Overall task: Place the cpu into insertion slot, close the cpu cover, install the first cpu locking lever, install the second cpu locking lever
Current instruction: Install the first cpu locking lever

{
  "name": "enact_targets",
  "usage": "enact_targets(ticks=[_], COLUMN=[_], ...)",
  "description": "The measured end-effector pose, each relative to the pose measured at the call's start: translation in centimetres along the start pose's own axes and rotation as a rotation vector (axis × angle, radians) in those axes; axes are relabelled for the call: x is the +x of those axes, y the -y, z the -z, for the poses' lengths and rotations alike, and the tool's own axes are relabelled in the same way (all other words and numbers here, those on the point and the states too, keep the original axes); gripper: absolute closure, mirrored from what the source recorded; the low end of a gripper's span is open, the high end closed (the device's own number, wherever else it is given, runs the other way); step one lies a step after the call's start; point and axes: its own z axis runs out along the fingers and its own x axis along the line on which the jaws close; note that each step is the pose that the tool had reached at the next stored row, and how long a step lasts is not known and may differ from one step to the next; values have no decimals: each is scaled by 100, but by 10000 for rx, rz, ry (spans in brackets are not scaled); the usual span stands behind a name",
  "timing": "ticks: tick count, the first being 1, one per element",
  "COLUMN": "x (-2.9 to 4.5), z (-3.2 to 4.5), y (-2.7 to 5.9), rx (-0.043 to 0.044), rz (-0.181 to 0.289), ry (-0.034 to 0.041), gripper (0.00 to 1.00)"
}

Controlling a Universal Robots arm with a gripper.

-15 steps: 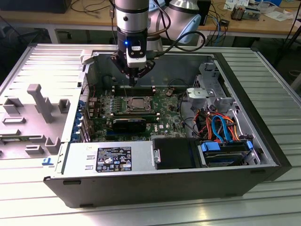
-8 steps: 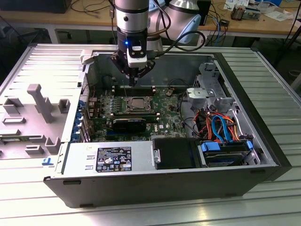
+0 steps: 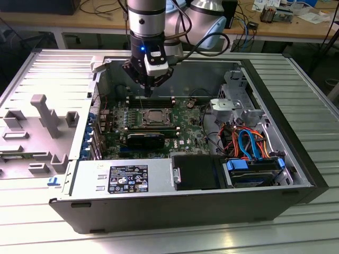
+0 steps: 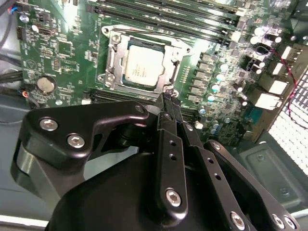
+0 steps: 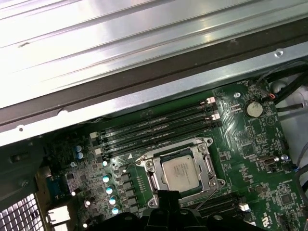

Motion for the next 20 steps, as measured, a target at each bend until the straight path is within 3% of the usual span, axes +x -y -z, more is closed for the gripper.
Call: enact_targets(ticks=[3,9,20], x=[71,78,355], z=[-4,-26,-73], y=[21,23,105], rx=[-7,-23,-49], rz=[135,1431,1510], ry=[2,33,132], gripper=[89,89,89])
